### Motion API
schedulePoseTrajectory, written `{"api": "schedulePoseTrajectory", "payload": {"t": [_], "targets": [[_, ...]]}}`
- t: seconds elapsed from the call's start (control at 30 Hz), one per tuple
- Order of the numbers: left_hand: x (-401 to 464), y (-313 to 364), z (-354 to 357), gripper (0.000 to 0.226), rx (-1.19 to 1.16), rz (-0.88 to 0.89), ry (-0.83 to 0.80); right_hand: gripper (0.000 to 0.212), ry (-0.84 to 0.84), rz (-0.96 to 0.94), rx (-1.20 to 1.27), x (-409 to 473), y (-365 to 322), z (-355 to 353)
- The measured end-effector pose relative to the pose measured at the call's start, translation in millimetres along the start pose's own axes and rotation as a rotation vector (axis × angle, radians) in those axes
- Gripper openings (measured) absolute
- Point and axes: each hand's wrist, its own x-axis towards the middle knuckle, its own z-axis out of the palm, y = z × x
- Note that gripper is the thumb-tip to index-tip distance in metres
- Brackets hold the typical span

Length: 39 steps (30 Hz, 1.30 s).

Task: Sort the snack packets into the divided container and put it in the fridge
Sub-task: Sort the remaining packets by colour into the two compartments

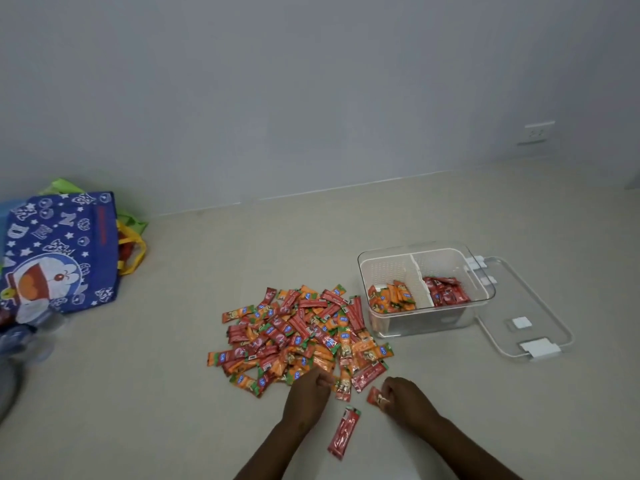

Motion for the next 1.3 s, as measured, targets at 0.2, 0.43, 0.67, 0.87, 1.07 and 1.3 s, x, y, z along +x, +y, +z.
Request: {"api": "schedulePoseTrajectory", "payload": {"t": [0.2, 0.43, 0.67, 0.87, 1.07, 1.3], "targets": [[24, 22, 27, 0.031, 0.171, -0.006, -0.018, 0.03, 0.13, 0.046, 0.206, -20, -10, 1], [31, 10, 31, 0.033, 0.239, -0.044, -0.083, 0.002, 0.121, 0.124, 0.432, -25, -29, -18], [9, -30, 0, 0.025, 0.057, -0.05, -0.196, 0.007, 0.155, 0.118, 0.267, 3, -42, -13], [2, -32, -31, 0.012, -0.289, -0.17, -0.101, 0.049, 0.141, 0.099, 0.088, 32, -26, 0], [12, -19, -46, 0.022, -0.286, -0.106, -0.132, 0.031, 0.185, 0.052, 0.0, 50, -12, 3], [25, -18, -31, 0.029, 0.189, 0.082, -0.151, 0.015, 0.335, -0.031, 0.017, 38, -26, -7]]}}
